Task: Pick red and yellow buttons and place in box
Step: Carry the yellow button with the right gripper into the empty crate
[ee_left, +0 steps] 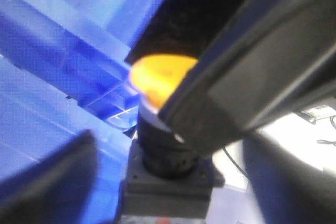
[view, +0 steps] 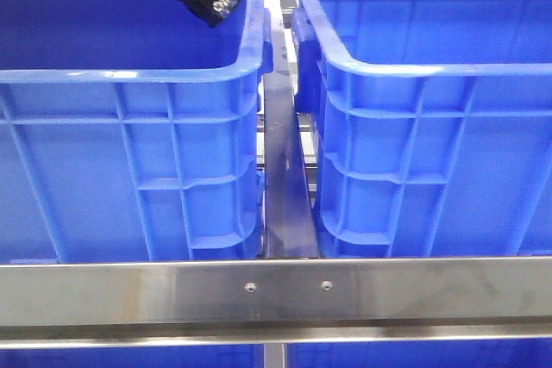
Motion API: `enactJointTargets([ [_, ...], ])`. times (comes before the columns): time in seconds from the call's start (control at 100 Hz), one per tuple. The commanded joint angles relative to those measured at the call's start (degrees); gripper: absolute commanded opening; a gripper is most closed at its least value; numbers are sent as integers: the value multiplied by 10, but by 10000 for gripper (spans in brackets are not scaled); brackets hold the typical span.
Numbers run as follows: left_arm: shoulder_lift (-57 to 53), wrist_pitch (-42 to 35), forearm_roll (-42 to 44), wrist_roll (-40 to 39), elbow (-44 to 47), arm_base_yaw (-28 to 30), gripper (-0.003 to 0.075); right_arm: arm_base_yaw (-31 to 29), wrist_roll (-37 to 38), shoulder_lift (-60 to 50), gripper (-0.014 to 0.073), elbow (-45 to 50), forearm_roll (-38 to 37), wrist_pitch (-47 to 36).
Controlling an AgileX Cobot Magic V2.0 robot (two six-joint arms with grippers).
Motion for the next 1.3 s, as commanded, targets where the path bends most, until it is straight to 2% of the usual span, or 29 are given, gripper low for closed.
enactJointTargets([
  [0.0,-25,-5,-41,-2,-17,-6,650,1,-7,-21,122,-21,34,-15],
  [0.23,-25,40,-25,-3,-39,14,648,-34,-7,-29,122,-21,40,3],
  [0.44,-27,43,-23,-6,-47,53,648,-121,-25,-48,122,-21,46,26],
  [0.78,-27,43,-23,-6,-47,59,638,-268,-81,-44,122,-21,45,13],
  [0.93,-27,45,-23,-6,-47,59,638,-297,-148,-22,122,-21,42,-17],
  [1.29,-27,45,-23,-6,-47,59,638,-287,-371,53,122,-21,43,-175],
])
